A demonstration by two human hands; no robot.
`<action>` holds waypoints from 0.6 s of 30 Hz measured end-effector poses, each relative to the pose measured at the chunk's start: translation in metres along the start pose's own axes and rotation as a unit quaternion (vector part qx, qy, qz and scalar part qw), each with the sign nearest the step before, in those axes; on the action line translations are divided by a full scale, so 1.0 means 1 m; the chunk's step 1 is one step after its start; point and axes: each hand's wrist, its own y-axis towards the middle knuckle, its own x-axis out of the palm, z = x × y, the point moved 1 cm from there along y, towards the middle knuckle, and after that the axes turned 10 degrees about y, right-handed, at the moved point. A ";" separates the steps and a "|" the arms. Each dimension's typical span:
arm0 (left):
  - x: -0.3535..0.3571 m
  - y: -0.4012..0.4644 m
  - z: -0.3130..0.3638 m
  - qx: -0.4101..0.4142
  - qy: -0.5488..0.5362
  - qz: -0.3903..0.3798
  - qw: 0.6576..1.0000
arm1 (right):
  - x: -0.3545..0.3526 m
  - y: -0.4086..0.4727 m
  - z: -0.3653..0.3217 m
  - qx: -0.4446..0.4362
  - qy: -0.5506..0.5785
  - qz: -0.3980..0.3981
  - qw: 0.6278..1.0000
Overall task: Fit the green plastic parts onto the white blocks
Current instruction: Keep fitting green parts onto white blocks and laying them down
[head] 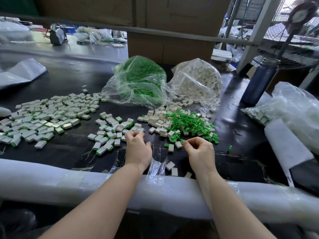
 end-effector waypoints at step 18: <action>0.008 -0.009 0.010 0.177 0.180 -0.031 0.967 | 0.006 0.002 0.001 0.006 -0.165 -0.026 0.986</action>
